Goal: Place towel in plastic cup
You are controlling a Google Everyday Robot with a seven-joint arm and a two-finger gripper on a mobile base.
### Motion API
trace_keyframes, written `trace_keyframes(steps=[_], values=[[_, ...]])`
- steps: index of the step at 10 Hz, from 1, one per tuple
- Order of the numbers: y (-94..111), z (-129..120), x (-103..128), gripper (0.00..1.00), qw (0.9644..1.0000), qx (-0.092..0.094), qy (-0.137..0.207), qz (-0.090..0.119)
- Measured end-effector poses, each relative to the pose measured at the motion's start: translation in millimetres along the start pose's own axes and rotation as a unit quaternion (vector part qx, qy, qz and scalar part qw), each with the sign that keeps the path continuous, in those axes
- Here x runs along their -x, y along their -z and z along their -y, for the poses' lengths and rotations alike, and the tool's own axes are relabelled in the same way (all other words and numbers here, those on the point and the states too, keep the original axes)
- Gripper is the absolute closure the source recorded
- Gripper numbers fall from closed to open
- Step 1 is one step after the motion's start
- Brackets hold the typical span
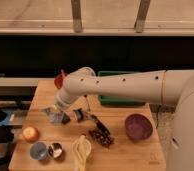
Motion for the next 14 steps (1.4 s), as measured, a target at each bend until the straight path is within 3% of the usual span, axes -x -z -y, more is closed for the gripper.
trace_keyframes(steps=[7,11,14], values=[[-5,-5,-2,1.00,1.0000,0.005,0.006,-0.005],[-25,-61,-1,1.00,0.9992,0.025,0.032,-0.003],[-33,-85,0,1.00,0.9981,0.036,0.049,0.000]])
